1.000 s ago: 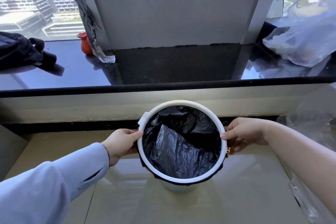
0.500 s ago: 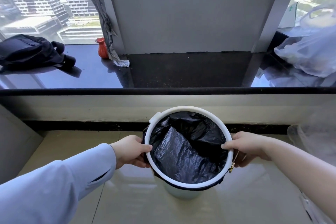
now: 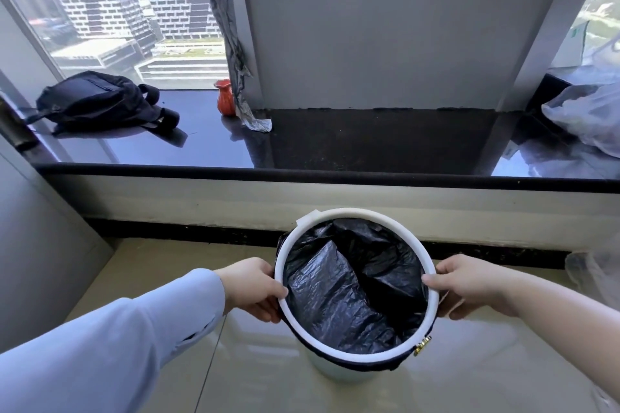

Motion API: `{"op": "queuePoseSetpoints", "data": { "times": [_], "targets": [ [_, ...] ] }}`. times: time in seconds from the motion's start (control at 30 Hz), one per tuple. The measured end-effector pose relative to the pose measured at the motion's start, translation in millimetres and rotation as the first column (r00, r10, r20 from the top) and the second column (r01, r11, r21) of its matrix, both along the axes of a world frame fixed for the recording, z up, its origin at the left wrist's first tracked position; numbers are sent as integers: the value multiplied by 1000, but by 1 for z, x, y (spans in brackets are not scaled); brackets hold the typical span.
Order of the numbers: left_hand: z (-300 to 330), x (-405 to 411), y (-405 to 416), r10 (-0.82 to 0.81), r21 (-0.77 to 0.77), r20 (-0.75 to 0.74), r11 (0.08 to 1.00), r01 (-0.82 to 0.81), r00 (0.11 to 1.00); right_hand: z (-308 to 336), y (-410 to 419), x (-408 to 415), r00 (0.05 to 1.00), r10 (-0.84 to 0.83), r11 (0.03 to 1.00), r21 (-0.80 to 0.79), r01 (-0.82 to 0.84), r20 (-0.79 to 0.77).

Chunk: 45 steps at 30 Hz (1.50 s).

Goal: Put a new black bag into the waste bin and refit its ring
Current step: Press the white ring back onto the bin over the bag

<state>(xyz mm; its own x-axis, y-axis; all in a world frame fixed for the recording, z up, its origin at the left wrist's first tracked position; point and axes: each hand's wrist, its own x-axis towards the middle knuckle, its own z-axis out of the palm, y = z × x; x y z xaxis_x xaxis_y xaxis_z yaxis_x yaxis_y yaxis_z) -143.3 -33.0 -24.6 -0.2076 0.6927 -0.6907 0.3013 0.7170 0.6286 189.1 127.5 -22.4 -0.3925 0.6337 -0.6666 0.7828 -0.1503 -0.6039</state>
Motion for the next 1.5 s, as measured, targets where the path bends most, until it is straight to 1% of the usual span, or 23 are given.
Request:
{"op": "queuePoseSetpoints", "data": {
  "times": [0.2,0.3,0.37,0.47,0.57,0.7,0.87,1.07,1.17,1.23,1.37,1.5],
  "targets": [
    [-8,-39,-30,152,58,-70,987,-148,986,-5,-18,-40,995,59,987,-145,-70,-79],
    [-12,-62,-51,288,124,-78,953,-277,954,-10,-32,-68,988,58,982,-172,-83,-145],
    [-15,-72,-69,386,153,-28,913,-378,922,-14,-43,-89,982,43,982,-172,-75,-182],
    [-17,-76,-97,474,94,145,867,-489,868,-23,-59,-118,980,2,988,-148,-32,-200],
    [-23,-71,-120,470,27,226,873,-487,854,-30,-70,-143,979,-27,995,-102,6,-204],
    [-33,-65,-136,506,68,278,837,-542,816,-35,-77,-166,975,-55,997,-64,42,-215],
    [-43,-67,-151,574,155,251,771,-618,780,-38,-89,-191,967,-48,996,-79,29,-252],
    [-52,-88,-172,693,319,134,647,-693,709,-35,-113,-227,927,-64,993,-112,24,-369],
    [-54,-101,-183,752,353,78,593,-724,654,-37,-126,-247,905,-99,989,-139,45,-414],
    [-55,-111,-192,785,368,57,557,-744,616,-39,-134,-261,900,-99,986,-164,31,-424],
    [-57,-130,-204,823,389,44,508,-768,567,-41,-146,-283,885,-113,976,-217,14,-451],
    [-58,-146,-209,853,401,33,467,-788,521,-39,-154,-298,883,-99,974,-226,-8,-458]
  ]
}}
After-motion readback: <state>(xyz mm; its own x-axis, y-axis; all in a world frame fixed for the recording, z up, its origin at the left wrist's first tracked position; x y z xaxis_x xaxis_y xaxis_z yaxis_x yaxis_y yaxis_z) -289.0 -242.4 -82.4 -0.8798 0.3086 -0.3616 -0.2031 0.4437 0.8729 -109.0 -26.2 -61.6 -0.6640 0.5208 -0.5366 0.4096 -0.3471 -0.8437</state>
